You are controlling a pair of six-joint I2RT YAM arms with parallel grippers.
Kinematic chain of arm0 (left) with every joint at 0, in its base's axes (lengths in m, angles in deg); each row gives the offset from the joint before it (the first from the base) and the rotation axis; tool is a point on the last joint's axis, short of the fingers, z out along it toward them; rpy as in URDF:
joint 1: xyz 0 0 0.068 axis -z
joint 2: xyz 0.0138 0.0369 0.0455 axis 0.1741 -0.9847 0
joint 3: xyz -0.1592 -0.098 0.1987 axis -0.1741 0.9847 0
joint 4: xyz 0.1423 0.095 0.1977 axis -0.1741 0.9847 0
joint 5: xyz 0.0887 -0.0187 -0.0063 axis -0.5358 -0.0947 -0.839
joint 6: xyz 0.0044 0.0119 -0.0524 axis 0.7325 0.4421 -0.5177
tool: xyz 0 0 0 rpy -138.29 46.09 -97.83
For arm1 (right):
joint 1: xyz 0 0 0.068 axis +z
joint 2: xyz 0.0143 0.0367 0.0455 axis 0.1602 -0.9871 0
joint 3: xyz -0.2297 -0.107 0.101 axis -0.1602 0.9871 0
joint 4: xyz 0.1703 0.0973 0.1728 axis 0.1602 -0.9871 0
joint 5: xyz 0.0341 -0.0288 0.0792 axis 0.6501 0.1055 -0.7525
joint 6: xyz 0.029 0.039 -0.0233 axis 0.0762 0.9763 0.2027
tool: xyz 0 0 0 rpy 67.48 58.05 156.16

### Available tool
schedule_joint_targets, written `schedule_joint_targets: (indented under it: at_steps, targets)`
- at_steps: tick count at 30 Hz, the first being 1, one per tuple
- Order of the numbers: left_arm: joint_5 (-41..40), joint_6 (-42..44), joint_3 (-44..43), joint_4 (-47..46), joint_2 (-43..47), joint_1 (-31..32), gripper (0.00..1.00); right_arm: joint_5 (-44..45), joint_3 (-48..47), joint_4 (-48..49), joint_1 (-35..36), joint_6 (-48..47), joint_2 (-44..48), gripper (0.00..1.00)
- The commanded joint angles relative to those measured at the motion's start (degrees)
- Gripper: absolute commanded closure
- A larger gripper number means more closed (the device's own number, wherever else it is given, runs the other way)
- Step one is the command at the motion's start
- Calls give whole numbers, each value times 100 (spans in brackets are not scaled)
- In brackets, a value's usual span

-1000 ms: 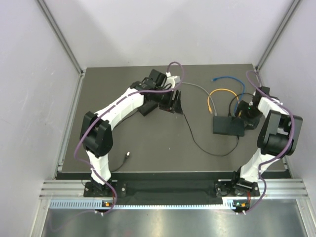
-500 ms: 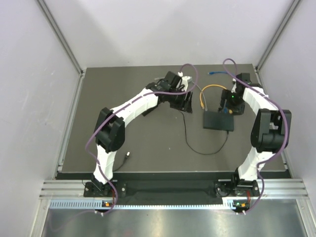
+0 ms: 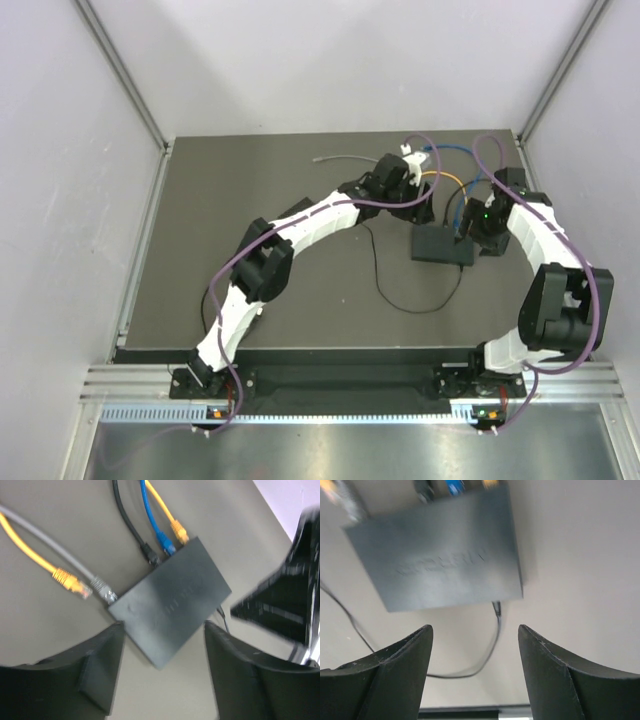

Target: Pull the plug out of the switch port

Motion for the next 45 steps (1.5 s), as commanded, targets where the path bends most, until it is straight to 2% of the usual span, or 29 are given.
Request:
schedule_joint_targets:
  at_steps: [1,3,6,11,13,16,19,21,26,29,31,37,45]
  targets:
    - [-86,-205,-348,-702,-165,13,28,133,70,-71,-59,3,226,31]
    - [-384,-320,-357,-764,-253,118,20,345,35,-168,-77,100,164,32]
    - [-710,-452,-392,-852,-402,302,18,714,201,-72,-94,180,234,32]
    - [-370,-137,-1040,-913,-868,470,24,531,641,481,-112,364,436,33]
    - [401,13,-991,-1228,-869,444,27,504,633,508,-112,373,446,33]
    - [677,163,-700,-1485,-781,443,28,206,702,631,-112,321,551,41]
    - [818,312,-700,-1423,-833,435,32,223,1061,815,-121,338,779,42]
    - [713,313,-761,-1196,-886,435,40,275,1229,903,-112,338,972,42]
    - [651,418,-735,-1238,-965,444,41,328,1713,1281,-112,373,1403,43]
    - [625,339,-771,-1247,-1062,426,44,320,1889,1535,-112,382,1298,45]
    - [493,357,-692,-1274,-1027,426,46,153,1933,1624,-112,347,1185,51]
    - [449,225,-613,-1072,-1036,426,55,301,2109,1765,-121,268,1078,53]
    - [616,119,-542,-1063,-1202,435,56,320,2197,2090,-121,206,815,55]
